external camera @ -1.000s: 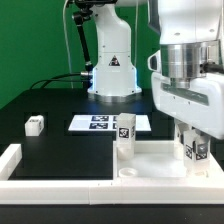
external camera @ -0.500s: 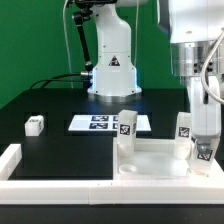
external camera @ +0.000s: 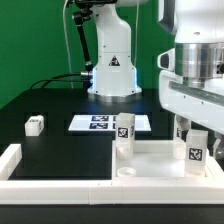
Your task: Assemble square table
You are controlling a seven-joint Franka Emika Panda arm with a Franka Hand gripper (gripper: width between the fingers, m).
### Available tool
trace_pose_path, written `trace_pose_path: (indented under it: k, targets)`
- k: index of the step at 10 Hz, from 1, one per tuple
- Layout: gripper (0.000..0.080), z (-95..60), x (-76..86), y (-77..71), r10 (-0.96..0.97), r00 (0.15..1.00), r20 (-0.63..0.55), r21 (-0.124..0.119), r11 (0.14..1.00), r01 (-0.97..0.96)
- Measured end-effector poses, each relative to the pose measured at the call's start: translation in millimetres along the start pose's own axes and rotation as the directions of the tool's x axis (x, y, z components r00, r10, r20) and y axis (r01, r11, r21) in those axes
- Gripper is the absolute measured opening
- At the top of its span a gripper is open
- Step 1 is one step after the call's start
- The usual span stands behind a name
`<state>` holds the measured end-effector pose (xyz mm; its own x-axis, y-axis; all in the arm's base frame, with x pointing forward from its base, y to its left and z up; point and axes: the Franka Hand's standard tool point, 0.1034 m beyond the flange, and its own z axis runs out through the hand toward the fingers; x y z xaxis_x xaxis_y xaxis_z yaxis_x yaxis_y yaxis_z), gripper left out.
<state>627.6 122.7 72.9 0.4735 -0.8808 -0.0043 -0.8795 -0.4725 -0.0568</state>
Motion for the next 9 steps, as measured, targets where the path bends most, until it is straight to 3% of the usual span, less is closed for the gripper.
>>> trace_pose_path:
  k: [3,5,7,8,9]
  targets:
    - [0.0649,0.1,2.2,1.0,-0.274,0.962,-0.001,-0.002,0.962,0.274]
    - [0.0649,0.1,7.0,1.6,-0.595,0.803,-0.016,-0.014,0.803,0.595]
    - [0.0649,0.4,7.2,1.1,-0.619,0.785,-0.022,-0.012,0.786,0.619]
    - [0.0540,0.4,7.4,1.1,-0.619,0.785,-0.022,-0.012,0.786,0.619]
    - [0.0540,0.4,6.7,0.9,-0.575,0.818,-0.020,-0.008,0.818,0.575]
